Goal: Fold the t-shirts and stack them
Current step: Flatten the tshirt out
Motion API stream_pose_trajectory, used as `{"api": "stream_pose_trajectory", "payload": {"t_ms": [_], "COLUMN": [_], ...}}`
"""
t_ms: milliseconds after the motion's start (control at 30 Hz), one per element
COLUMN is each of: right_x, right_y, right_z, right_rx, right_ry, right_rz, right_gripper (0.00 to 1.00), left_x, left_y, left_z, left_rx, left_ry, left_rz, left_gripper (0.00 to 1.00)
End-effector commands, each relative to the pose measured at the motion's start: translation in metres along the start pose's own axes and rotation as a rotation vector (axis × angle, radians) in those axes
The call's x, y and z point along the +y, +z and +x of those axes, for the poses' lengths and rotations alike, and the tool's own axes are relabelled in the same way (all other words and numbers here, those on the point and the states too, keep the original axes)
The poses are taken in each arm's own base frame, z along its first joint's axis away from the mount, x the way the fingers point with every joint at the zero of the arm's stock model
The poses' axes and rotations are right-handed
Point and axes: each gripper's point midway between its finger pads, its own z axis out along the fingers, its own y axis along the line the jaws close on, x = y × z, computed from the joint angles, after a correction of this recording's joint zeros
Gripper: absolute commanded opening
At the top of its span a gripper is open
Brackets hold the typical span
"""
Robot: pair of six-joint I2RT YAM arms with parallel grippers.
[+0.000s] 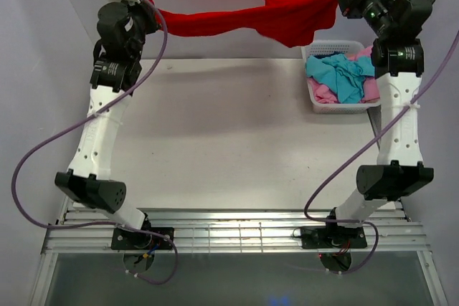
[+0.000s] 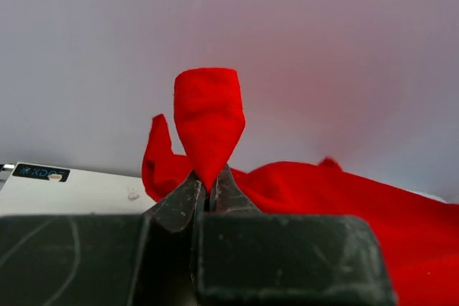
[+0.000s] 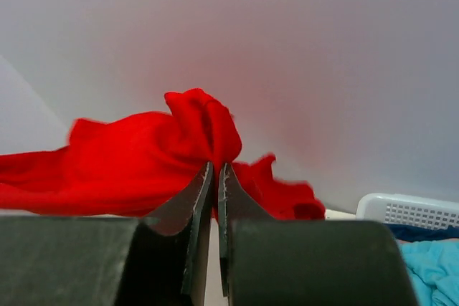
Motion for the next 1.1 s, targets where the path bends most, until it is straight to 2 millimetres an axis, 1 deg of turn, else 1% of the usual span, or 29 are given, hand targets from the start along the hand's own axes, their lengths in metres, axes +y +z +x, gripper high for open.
{"api": "stream_pose_trajectory", "payload": {"t_ms": [0,33,67,100,133,167,200,233,267,300,333,367,400,433,500,533,567,633,667,700,767,800,833,867,900,933,967,1000,1067], "right_x": [0.009,0.005,0.002,-0.001,-0.001,-0.013,-0.018,-0.023,-0.031,-0.037,-0.043,-0.040,-0.038,-0.037,-0.037,-0.033,-0.034,-0.023,-0.023,-0.014,-0.005,-0.002,-0.003,0.003,0.003,0.006,0.011,0.015,0.022], "right_y": [-0.015,-0.021,-0.025,-0.028,-0.034,-0.041,-0.047,-0.056,-0.070,-0.081,-0.096,-0.113,-0.125,-0.138,-0.170,-0.178,-0.190,-0.207,-0.214,-0.228,-0.244,-0.256,-0.266,-0.272,-0.278,-0.284,-0.289,-0.291,-0.291], "right_z": [0.004,0.036,0.053,0.072,0.091,0.141,0.167,0.193,0.240,0.264,0.288,0.325,0.344,0.356,0.390,0.391,0.398,0.409,0.412,0.419,0.425,0.429,0.429,0.429,0.428,0.421,0.419,0.414,0.393], "right_rx": [-0.016,0.052,0.090,0.128,0.169,0.273,0.331,0.392,0.497,0.552,0.626,0.721,0.779,0.819,0.923,0.931,0.969,1.020,1.041,1.105,1.150,1.188,1.193,1.203,1.204,1.188,1.186,1.173,1.108], "right_ry": [-0.024,-0.003,0.006,0.017,0.033,0.069,0.083,0.102,0.125,0.142,0.172,0.195,0.191,0.189,0.179,0.167,0.157,0.144,0.128,0.119,0.080,0.075,0.067,0.058,0.048,0.042,0.049,0.051,0.043], "right_rz": [-0.069,-0.075,-0.078,-0.085,-0.092,-0.078,-0.075,-0.055,-0.032,-0.010,0.026,0.052,0.066,0.092,0.177,0.194,0.233,0.250,0.273,0.272,0.297,0.311,0.344,0.341,0.358,0.360,0.343,0.326,0.299], "right_gripper": [0.08,0.08,0.08,0.08,0.08,0.08,0.08,0.08,0.08,0.08,0.08,0.08,0.08,0.08,0.08,0.08,0.08,0.08,0.08,0.08,0.11,0.19,0.26,0.31,0.42,0.46,0.50,0.58,0.60], "left_x": [0.010,0.013,0.024,0.029,0.036,0.042,0.057,0.064,0.071,0.085,0.090,0.095,0.097,0.104,0.101,0.106,0.107,0.105,0.104,0.103,0.106,0.108,0.109,0.107,0.109,0.107,0.107,0.105,0.097], "left_y": [-0.011,-0.013,-0.014,-0.020,-0.024,-0.029,-0.038,-0.045,-0.052,-0.068,-0.077,-0.085,-0.095,-0.112,-0.129,-0.143,-0.149,-0.164,-0.170,-0.178,-0.189,-0.196,-0.199,-0.200,-0.203,-0.204,-0.205,-0.207,-0.206], "left_z": [0.020,0.035,0.078,0.091,0.111,0.130,0.176,0.192,0.213,0.256,0.276,0.294,0.311,0.336,0.347,0.359,0.356,0.364,0.368,0.372,0.378,0.380,0.381,0.380,0.378,0.372,0.367,0.360,0.342], "left_rx": [0.003,0.035,0.123,0.147,0.186,0.219,0.302,0.326,0.365,0.455,0.499,0.542,0.587,0.645,0.665,0.694,0.683,0.732,0.753,0.781,0.811,0.824,0.829,0.828,0.826,0.812,0.799,0.792,0.747], "left_ry": [0.018,0.020,0.033,0.019,0.015,0.011,0.018,0.001,-0.004,0.005,-0.020,-0.028,-0.033,-0.032,-0.026,-0.009,-0.021,-0.027,-0.030,-0.021,0.003,0.015,0.019,0.022,0.029,0.026,0.026,0.026,0.001], "left_rz": [-0.013,-0.014,-0.036,-0.048,-0.068,-0.088,-0.121,-0.148,-0.168,-0.200,-0.225,-0.239,-0.243,-0.263,-0.273,-0.293,-0.315,-0.320,-0.320,-0.327,-0.361,-0.389,-0.403,-0.406,-0.426,-0.430,-0.439,-0.443,-0.421], "left_gripper": [0.00,0.00,0.00,0.00,0.00,0.00,0.00,0.00,0.00,0.00,0.00,0.00,0.00,0.00,0.00,0.00,0.00,0.05,0.10,0.21,0.30,0.44,0.54,0.60,0.60,0.61,0.61,0.61,0.61]}}
